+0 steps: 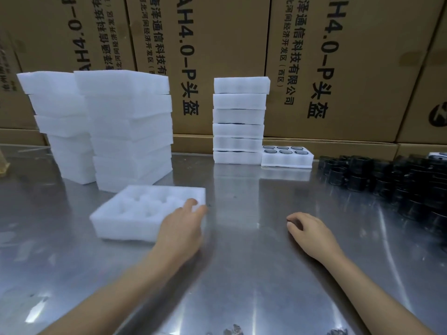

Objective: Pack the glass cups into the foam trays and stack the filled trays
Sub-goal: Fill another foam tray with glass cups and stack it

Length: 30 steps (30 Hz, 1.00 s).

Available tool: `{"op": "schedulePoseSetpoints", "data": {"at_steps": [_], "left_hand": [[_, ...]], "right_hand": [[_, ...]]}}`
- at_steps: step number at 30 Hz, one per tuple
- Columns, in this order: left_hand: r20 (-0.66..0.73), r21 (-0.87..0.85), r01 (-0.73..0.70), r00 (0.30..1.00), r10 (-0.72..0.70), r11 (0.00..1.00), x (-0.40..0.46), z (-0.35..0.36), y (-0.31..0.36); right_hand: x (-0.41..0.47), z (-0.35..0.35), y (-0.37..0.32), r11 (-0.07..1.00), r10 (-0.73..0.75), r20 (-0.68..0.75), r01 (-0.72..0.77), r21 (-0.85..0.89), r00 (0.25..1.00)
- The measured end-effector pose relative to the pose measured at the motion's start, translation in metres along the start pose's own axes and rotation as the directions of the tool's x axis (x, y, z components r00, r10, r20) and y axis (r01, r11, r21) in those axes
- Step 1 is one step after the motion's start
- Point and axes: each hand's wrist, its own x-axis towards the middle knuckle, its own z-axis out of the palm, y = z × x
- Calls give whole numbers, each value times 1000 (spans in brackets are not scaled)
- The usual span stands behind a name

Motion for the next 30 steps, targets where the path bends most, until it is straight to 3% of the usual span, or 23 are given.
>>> {"op": "schedulePoseSetpoints", "data": {"at_steps": [3, 6, 10, 12, 16, 18, 20, 22, 24, 26, 30], "left_hand": [[-76, -162, -159, 986, 149, 974, -2, 1, 60], [-140, -246, -308, 950, 281, 919, 1, 0, 117], [-176, -294, -385, 921, 347, 875, 7, 4, 170], [-192, -331, -427, 904, 383, 842, 8, 7, 182], [-287, -401, -508, 860, 422, 762, 6, 11, 176], [-345, -462, -464, 879, 329, 756, 12, 9, 159], [-335, -595, -319, 933, 133, 737, 27, 10, 135], [-189, -783, -96, 978, -89, 615, 46, 11, 109], [84, -929, 162, 968, -236, 334, 62, 16, 86], [299, -939, 331, 921, -247, 97, 66, 28, 71], [398, -915, 368, 891, -219, -166, 65, 43, 73]], "right_hand": [[-1, -4, 0, 964, 72, -46, -58, 260, 996], [-1, -8, -2, 859, 121, -56, -76, 506, 991], [-1, -23, -1, 497, 221, 56, -162, 852, 974], [0, -31, 6, 414, 270, 102, -211, 885, 958], [4, -41, 18, 379, 356, 146, -286, 880, 923], [6, -46, 25, 388, 409, 123, -294, 873, 904], [7, -52, 31, 474, 463, 46, -291, 831, 885], [8, -54, 39, 543, 518, -41, -292, 787, 854], [9, -53, 49, 579, 595, -146, -296, 760, 790], [13, -51, 60, 601, 653, -252, -285, 747, 715], [30, -47, 85, 676, 647, -332, -315, 666, 686]]}}
